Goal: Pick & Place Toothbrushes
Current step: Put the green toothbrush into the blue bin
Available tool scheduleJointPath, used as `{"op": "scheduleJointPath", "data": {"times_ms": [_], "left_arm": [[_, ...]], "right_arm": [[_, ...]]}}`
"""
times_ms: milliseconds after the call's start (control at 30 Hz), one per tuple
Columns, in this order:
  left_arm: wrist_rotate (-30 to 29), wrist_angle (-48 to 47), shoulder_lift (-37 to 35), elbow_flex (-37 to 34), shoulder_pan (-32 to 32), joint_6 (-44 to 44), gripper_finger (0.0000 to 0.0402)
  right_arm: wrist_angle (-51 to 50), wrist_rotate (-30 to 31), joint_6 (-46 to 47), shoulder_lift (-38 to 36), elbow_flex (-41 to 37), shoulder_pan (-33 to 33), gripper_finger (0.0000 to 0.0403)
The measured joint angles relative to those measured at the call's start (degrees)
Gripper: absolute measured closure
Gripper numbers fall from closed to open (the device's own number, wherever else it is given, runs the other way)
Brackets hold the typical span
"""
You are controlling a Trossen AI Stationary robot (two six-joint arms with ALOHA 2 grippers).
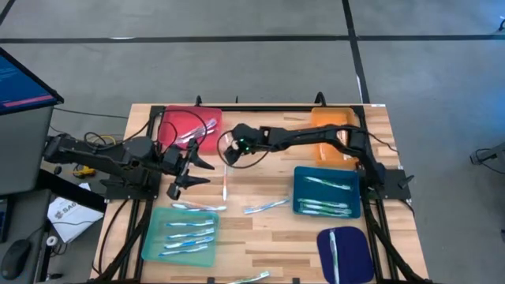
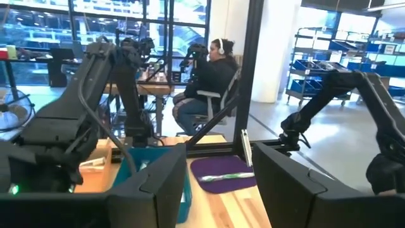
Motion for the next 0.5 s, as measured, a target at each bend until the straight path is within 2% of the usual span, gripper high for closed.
{"op": "scheduleJointPath", "data": {"times_ms": [233, 500], "left_arm": [[-0.02, 0.47, 0.02, 0.00, -0.17, -0.28, 0.0224], [-0.02, 0.46, 0.04, 0.00, -0.20, -0.52, 0.0224]], "right_arm": [[-3.04, 0.62, 0.00, 5.75, 5.84, 0.96, 0.0117], [-5.09, 1.73, 1.11, 9.51, 9.29, -0.95, 0.0117]]}}
